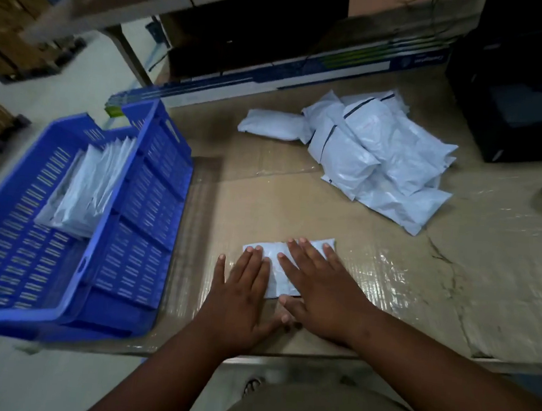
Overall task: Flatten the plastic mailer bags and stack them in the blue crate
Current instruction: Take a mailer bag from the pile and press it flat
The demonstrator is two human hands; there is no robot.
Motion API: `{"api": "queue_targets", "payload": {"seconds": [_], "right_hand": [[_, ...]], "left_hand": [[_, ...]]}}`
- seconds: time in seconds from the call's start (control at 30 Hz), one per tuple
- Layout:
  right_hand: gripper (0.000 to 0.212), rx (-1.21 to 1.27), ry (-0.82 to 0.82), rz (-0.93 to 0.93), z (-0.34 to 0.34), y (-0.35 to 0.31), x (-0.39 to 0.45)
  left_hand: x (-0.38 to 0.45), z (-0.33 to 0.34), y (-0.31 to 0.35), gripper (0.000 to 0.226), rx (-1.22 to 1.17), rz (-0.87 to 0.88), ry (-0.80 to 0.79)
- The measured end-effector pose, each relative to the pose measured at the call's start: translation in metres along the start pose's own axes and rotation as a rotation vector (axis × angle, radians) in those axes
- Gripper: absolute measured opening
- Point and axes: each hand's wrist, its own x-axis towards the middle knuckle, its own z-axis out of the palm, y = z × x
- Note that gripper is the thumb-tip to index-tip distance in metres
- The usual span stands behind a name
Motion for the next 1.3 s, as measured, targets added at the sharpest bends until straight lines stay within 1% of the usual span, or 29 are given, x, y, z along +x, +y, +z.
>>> {"api": "queue_targets", "payload": {"seconds": [0.1, 0.17, 0.23, 0.37, 0.47, 0.53, 0.6, 0.67, 0.77, 0.83, 0.9, 0.97, 1.03, 1.1, 1.17, 1.2, 1.27, 1.3], "right_hand": [[0.078, 0.007, 0.042, 0.101, -0.013, 0.020, -0.011], [0.080, -0.020, 0.023, 0.139, -0.014, 0.033, -0.020], [0.081, -0.030, -0.003, 0.137, -0.009, 0.043, -0.030], [0.079, -0.065, -0.037, 0.125, -0.001, 0.050, -0.035], [0.078, -0.046, -0.041, 0.139, 0.000, 0.049, -0.035], [0.077, -0.031, -0.021, 0.161, -0.003, 0.046, -0.035], [0.074, -0.020, 0.020, 0.177, -0.010, 0.037, -0.029], [0.070, -0.001, 0.038, 0.112, -0.015, 0.022, -0.017], [0.070, 0.009, 0.004, -0.028, -0.011, 0.005, 0.004], [0.073, -0.023, -0.029, -0.054, -0.004, 0.008, 0.008], [0.080, -0.046, -0.055, -0.018, 0.002, 0.018, 0.002], [0.085, -0.041, -0.071, 0.044, 0.001, 0.031, -0.011], [0.087, -0.055, -0.084, 0.106, -0.003, 0.047, -0.023], [0.087, -0.061, -0.122, 0.180, -0.012, 0.058, -0.031], [0.085, -0.050, -0.143, 0.226, -0.023, 0.060, -0.031], [0.084, -0.041, -0.128, 0.230, -0.026, 0.057, -0.027], [0.081, -0.027, -0.065, 0.187, -0.033, 0.042, -0.013], [0.080, -0.019, -0.049, 0.149, -0.034, 0.032, -0.004]], "left_hand": [[0.019, -0.014, 0.022, 0.099, -0.009, 0.067, 0.059], [0.034, -0.017, 0.038, 0.100, -0.016, 0.137, 0.063], [0.046, -0.011, 0.048, 0.101, -0.036, 0.180, 0.054], [0.049, 0.006, 0.051, 0.104, -0.050, 0.177, 0.030], [0.051, 0.008, 0.046, 0.095, -0.132, 0.199, 0.055], [0.054, 0.008, 0.035, 0.082, -0.216, 0.165, 0.096], [0.054, 0.007, 0.020, 0.069, -0.214, 0.095, 0.156], [0.052, 0.009, 0.010, 0.064, -0.182, 0.062, 0.147], [0.048, 0.014, 0.005, 0.065, -0.174, 0.104, 0.100], [0.046, 0.018, -0.002, 0.065, -0.147, 0.093, 0.071], [0.037, 0.022, -0.015, 0.069, -0.100, 0.037, 0.038], [0.023, 0.025, -0.033, 0.075, -0.066, -0.055, -0.033], [0.008, 0.026, -0.050, 0.080, -0.030, -0.146, -0.070], [-0.001, 0.020, -0.059, 0.083, -0.039, -0.195, -0.091], [0.002, 0.009, -0.057, 0.083, -0.103, -0.213, -0.062], [0.009, 0.002, -0.051, 0.080, -0.141, -0.207, -0.015], [0.031, -0.005, -0.029, 0.073, -0.193, -0.135, 0.092], [0.044, -0.003, -0.016, 0.070, -0.217, -0.084, 0.120]]}}
